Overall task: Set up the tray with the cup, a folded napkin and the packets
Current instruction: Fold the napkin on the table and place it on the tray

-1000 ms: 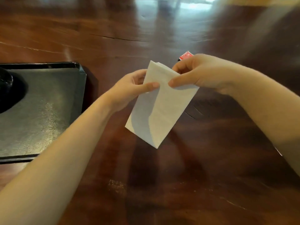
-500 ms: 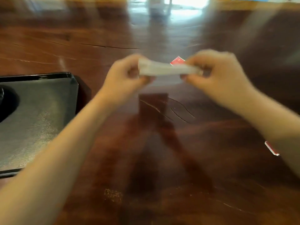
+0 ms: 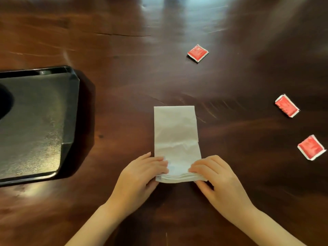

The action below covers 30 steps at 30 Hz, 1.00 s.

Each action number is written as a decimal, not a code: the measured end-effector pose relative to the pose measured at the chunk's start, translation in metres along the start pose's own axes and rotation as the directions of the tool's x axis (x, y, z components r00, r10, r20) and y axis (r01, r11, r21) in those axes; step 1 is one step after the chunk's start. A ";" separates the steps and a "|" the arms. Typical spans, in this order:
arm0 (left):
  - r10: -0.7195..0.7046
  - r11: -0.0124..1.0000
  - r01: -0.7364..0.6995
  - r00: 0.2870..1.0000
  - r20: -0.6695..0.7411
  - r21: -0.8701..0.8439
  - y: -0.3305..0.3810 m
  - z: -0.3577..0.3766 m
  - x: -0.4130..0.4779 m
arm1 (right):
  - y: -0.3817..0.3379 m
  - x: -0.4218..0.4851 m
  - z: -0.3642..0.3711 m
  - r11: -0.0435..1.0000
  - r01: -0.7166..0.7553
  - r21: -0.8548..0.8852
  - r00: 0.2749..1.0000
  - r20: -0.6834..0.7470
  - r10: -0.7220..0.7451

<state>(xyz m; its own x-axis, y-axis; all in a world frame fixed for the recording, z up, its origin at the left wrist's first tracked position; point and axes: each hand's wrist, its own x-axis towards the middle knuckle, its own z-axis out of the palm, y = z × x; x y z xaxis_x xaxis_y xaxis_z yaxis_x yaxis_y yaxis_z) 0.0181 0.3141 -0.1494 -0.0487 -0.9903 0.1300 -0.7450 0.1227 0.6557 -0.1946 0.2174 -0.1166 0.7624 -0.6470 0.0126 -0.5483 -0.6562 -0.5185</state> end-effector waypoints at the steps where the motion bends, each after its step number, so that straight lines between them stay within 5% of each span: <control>1: 0.005 1.000 -0.006 0.999 0.034 0.015 0.001 -0.002 0.002 | 0.001 0.001 -0.001 1.000 0.017 -0.005 1.000 -0.002 -0.017; 5: 0.012 0.995 0.003 0.988 0.154 -0.096 0.008 -0.026 0.016 | 0.007 0.000 0.001 0.998 0.056 0.022 0.998 -0.044 -0.055; 8: -0.009 0.981 0.022 0.998 0.065 -0.195 0.012 -0.038 0.050 | 0.011 -0.004 0.015 0.995 0.101 0.009 0.993 -0.064 -0.101; 11: 0.028 0.997 -0.032 0.998 0.051 0.075 0.010 -0.011 0.093 | 0.015 -0.011 0.029 0.992 0.119 -0.032 0.990 -0.077 -0.122; 15: 0.011 0.875 -0.113 0.976 0.216 0.470 -0.014 0.034 0.108 | 0.019 -0.016 0.034 0.990 0.139 -0.007 0.978 -0.156 -0.139; 23: -0.034 0.842 -0.152 0.943 0.332 0.517 -0.015 0.029 0.109 | 0.020 -0.011 0.022 0.985 0.150 0.083 0.975 -0.181 -0.133; 25: -0.014 0.912 -0.142 0.927 0.376 0.385 -0.015 0.016 0.109 | 0.018 -0.006 0.015 0.980 0.123 0.158 0.977 -0.191 -0.092; 27: -0.071 0.996 0.040 0.885 0.460 0.076 -0.015 -0.005 0.103 | 0.015 -0.001 0.008 0.968 0.104 0.228 0.976 -0.209 -0.056; 30: -0.139 0.905 0.332 0.823 0.551 -0.267 -0.012 -0.032 0.073 | 0.012 0.007 0.002 0.944 0.089 0.317 0.968 -0.252 -0.007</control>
<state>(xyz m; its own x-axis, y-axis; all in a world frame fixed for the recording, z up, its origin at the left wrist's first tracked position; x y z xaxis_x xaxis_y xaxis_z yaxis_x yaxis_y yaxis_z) 0.0451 0.2423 -0.1238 -0.3032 -0.8676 -0.3941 -0.5126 -0.2002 0.8350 -0.1954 0.2060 -0.1243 0.6548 -0.7195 0.2312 -0.3410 -0.5543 -0.7592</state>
